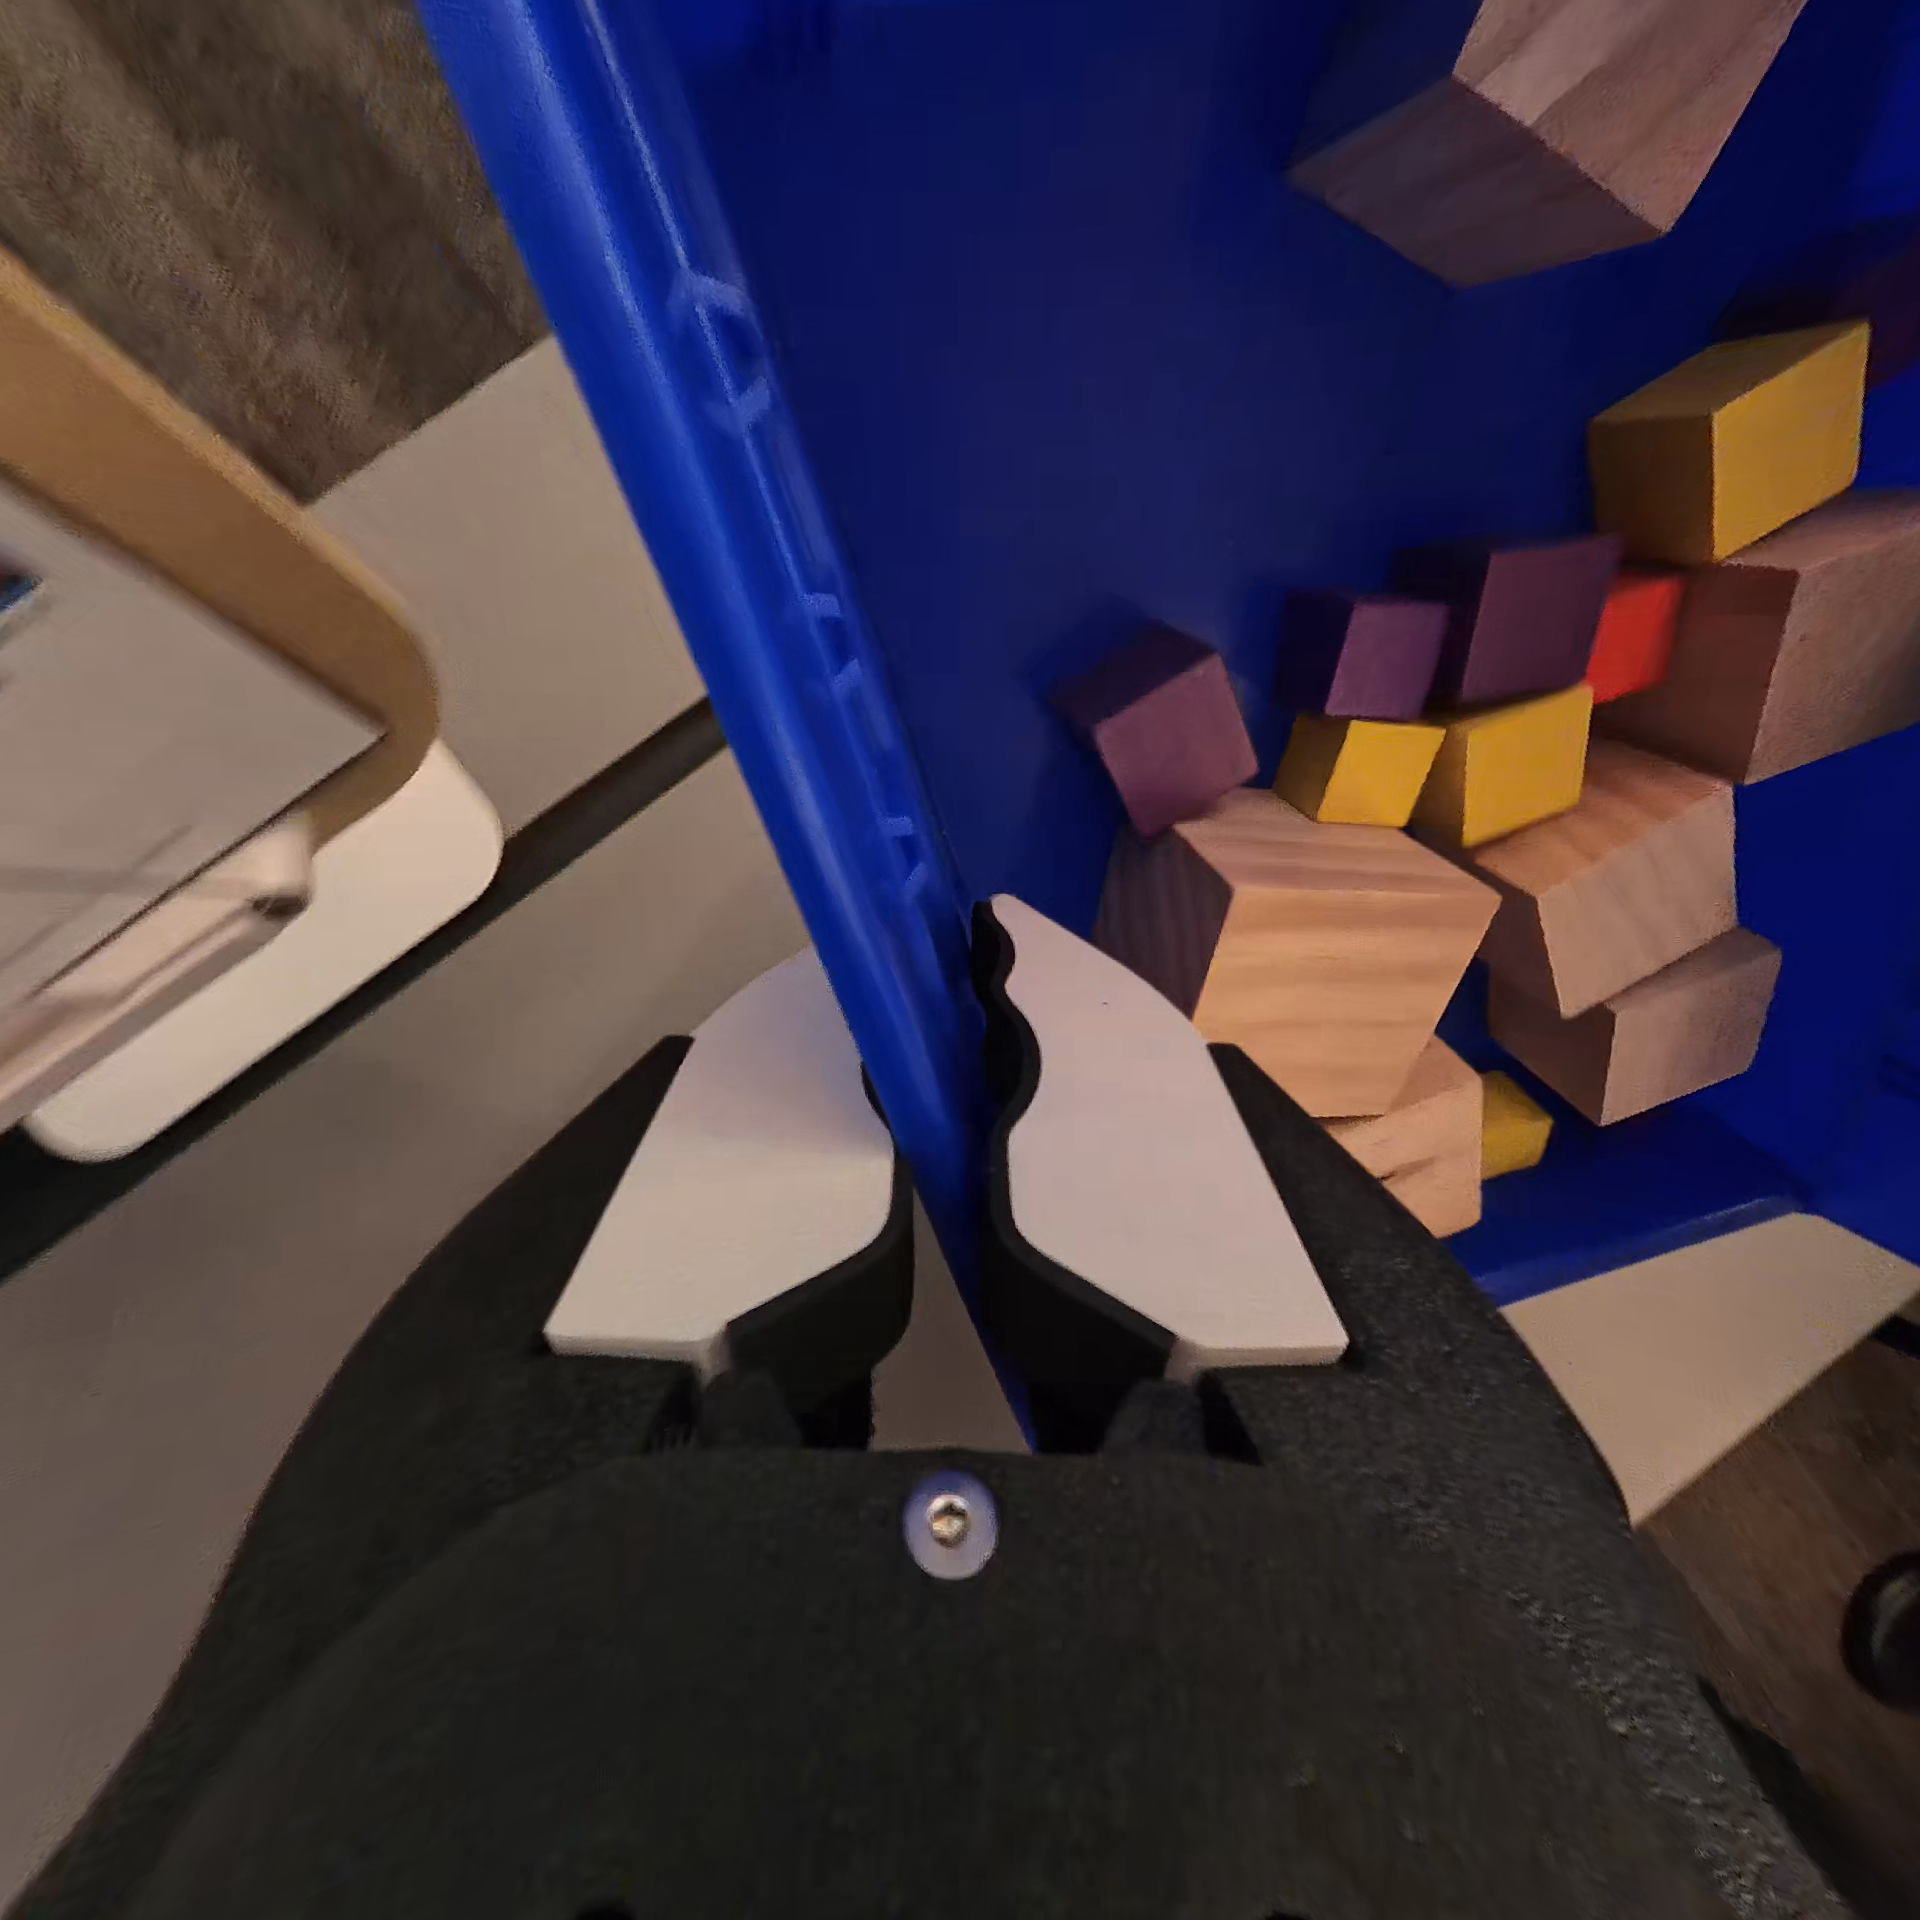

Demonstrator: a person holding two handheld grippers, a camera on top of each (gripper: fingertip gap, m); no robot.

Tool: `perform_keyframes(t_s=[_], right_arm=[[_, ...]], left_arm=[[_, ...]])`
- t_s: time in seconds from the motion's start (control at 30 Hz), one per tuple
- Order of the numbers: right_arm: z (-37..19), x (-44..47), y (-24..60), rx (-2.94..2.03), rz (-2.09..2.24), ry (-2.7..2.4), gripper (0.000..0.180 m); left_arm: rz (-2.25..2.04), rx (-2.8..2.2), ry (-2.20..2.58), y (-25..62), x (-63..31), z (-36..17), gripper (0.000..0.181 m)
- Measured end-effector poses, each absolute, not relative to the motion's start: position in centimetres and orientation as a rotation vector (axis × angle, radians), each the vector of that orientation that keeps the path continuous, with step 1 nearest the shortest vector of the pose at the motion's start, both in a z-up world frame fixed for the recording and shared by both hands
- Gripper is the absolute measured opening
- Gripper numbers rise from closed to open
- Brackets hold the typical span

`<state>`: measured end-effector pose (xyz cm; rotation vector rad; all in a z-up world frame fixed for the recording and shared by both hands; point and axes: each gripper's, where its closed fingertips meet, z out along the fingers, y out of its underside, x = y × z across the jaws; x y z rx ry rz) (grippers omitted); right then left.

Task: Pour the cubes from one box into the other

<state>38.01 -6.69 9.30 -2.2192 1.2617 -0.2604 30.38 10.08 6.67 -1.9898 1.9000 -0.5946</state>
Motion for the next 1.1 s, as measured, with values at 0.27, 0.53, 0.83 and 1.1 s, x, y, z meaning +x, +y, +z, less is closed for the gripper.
perform_keyframes(t_s=[0.27, 0.53, 0.83, 1.1], right_arm=[[9.4, 41.3, -9.8, -2.185, -0.534, 1.183, 0.006], [10.2, 41.1, -9.3, -2.088, -0.746, 1.033, 0.006], [11.5, 39.8, -8.9, -1.918, -0.897, 0.947, 0.005], [12.6, 37.8, -9.4, -1.802, -1.059, 0.861, 0.007]], left_arm=[[-0.865, -1.9, 1.811, 7.3, 35.1, 4.5, 0.007], [-1.025, -1.794, 1.66, 8.2, 36.2, 5.0, 0.006], [-1.139, -1.628, 1.54, 8.6, 35.8, 5.8, 0.006], [-1.286, -1.531, 1.441, 8.4, 35.4, 7.0, 0.004]])
